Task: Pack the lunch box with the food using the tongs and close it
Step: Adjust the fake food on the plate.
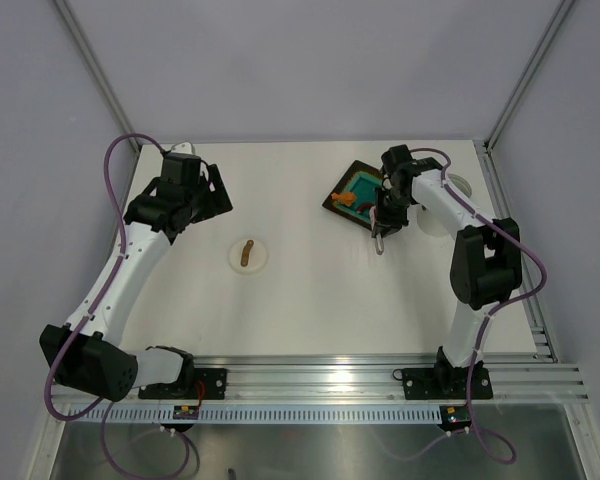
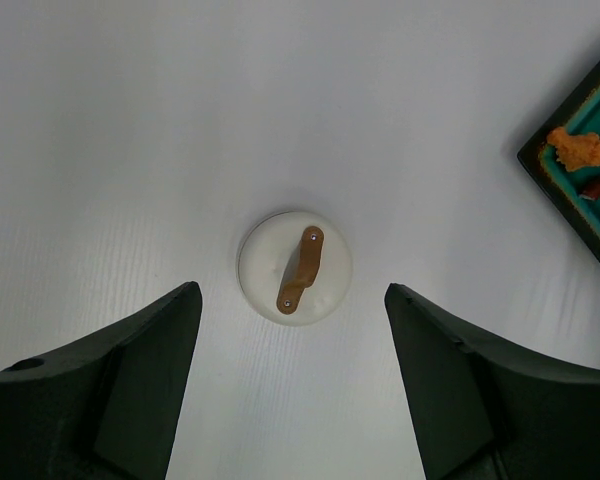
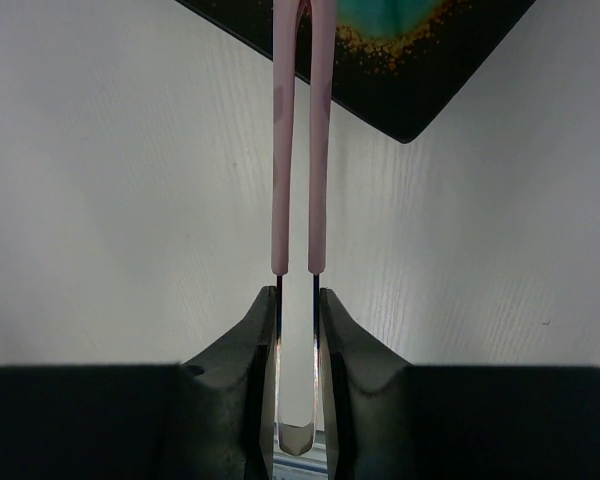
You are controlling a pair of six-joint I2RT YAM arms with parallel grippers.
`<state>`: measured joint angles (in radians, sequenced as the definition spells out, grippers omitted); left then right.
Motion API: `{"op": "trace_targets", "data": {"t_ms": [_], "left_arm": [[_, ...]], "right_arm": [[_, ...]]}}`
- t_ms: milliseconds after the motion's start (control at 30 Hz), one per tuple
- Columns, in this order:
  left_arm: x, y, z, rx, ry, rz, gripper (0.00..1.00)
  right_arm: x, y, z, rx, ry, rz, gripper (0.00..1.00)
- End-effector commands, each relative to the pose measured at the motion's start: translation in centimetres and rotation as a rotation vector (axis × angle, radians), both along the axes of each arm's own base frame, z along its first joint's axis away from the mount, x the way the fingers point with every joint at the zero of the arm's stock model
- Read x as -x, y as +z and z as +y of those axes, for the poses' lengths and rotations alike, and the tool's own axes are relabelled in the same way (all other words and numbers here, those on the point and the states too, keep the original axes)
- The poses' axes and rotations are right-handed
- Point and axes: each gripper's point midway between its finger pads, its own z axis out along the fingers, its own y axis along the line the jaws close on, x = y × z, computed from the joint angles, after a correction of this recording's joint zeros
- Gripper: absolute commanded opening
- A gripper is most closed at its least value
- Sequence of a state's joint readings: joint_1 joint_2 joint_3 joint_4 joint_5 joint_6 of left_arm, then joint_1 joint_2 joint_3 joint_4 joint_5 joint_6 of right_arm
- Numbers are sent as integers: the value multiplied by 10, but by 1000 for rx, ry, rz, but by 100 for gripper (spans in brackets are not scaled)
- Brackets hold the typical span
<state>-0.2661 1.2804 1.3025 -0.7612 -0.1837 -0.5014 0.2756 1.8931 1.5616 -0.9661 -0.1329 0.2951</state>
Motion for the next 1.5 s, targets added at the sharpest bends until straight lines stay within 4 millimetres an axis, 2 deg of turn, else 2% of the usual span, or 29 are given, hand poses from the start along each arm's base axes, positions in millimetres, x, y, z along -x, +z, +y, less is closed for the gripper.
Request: {"op": "trace_targets", "data": {"t_ms": [0, 133, 367, 533, 667, 700, 733, 800, 833, 900, 933, 1033, 1167, 1200, 1233, 1300, 1333, 1367, 1400, 1433, 1467], "left_arm": [[-7, 10, -2, 13, -8, -49, 78], [-6, 12, -1, 15, -7, -53, 78], [-3, 15, 2, 6, 0, -57, 78], [-3, 17, 3, 3, 2, -63, 78], [-2, 18, 4, -2, 0, -63, 78], [-3, 18, 5, -3, 4, -62, 78], [-2, 19, 6, -5, 2, -63, 78], [0, 18, 8, -14, 6, -57, 78], [0, 18, 8, -15, 7, -57, 78], [2, 19, 10, -19, 12, -60, 78], [3, 19, 11, -19, 12, -58, 78], [3, 21, 12, -18, 15, -64, 78], [2, 22, 11, -11, 17, -67, 78], [2, 20, 10, -10, 13, -62, 78], [1, 19, 9, -7, 13, -60, 78], [0, 17, 8, -4, 9, -56, 78], [0, 17, 7, -4, 7, -54, 78], [-1, 17, 7, -4, 7, -56, 78], [-1, 15, 7, -4, 6, -51, 78], [-1, 15, 7, -3, 7, -51, 78], [-2, 14, 6, 0, 6, -49, 78]], "right_arm": [[-2, 21, -6, -3, -13, -68, 19], [-5, 21, -5, -7, -13, -65, 19], [-13, 5, -3, -4, -6, -33, 19], [-26, -4, -1, -3, -1, -21, 19], [-41, -9, 0, 14, 6, -23, 19], [-48, -4, 0, 21, 12, -36, 19], [-52, -10, -1, 28, 13, -24, 19], [-65, -4, -1, 27, 15, -45, 19], [-68, -13, -1, 30, 14, -24, 19], [-83, -5, -4, 31, 13, -45, 19], [-86, -15, -4, 38, 14, -25, 18], [-98, -6, -2, 33, 17, -40, 17], [-96, 10, 4, 1, 13, -85, 17], [-90, 6, 4, 5, 13, -70, 17], [-88, 17, 3, 2, 12, -98, 17], [-76, 10, 0, 13, 6, -80, 18], [-73, 19, -2, 11, 5, -101, 18], [-68, 19, -4, 19, 4, -98, 19], [-59, 12, -7, 32, 6, -77, 20], [-55, 16, -10, 40, 4, -83, 20], [-47, 10, -15, 60, 4, -60, 22]]}}
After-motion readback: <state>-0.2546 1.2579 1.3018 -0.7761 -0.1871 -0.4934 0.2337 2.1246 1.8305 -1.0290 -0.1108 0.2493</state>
